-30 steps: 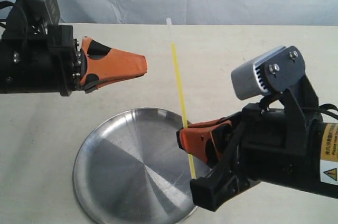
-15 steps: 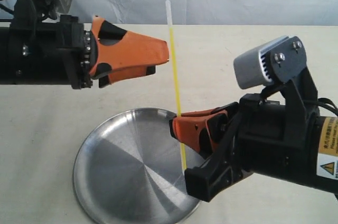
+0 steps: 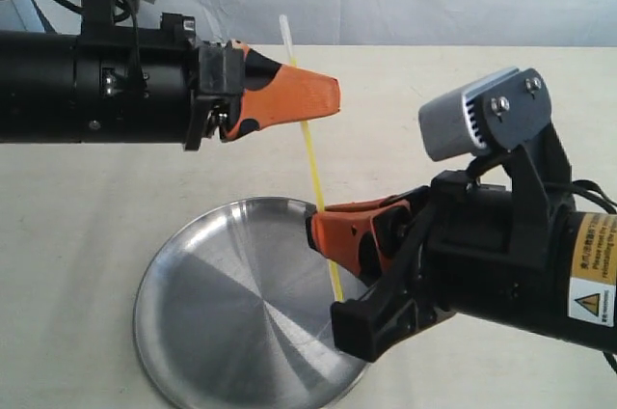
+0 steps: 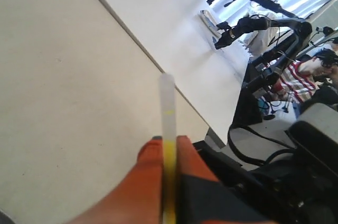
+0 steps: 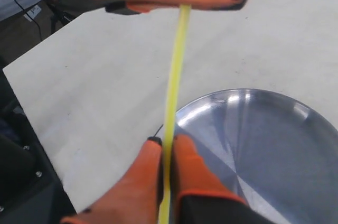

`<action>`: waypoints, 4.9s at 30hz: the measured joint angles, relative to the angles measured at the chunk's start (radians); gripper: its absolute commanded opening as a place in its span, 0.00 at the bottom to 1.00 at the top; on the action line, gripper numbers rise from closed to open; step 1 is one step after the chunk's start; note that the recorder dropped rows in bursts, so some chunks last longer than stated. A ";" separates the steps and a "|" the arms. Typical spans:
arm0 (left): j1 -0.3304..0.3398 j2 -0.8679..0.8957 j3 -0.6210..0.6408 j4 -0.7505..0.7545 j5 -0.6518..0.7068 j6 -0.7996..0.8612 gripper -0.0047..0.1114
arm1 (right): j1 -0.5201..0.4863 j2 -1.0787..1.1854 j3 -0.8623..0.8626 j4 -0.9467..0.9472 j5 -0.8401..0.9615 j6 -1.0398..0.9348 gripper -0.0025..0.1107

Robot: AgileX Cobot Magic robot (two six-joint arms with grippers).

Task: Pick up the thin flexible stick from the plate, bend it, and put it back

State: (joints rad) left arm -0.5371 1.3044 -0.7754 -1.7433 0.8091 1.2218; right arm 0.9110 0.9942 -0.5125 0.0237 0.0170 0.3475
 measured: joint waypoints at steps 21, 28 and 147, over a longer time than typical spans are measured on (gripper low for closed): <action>0.000 0.000 -0.069 0.018 0.117 0.059 0.04 | 0.000 -0.013 -0.004 0.015 0.024 0.002 0.48; -0.009 0.000 -0.070 0.018 0.148 0.054 0.04 | 0.000 0.006 -0.002 0.015 0.030 0.002 0.52; -0.197 -0.021 -0.123 0.124 -0.217 0.187 0.04 | 0.022 -0.098 -0.019 0.172 0.247 -0.207 0.02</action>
State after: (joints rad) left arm -0.7337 1.2837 -0.8987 -1.6190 0.5924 1.4090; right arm 0.9334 0.8966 -0.5319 0.1961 0.2641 0.1407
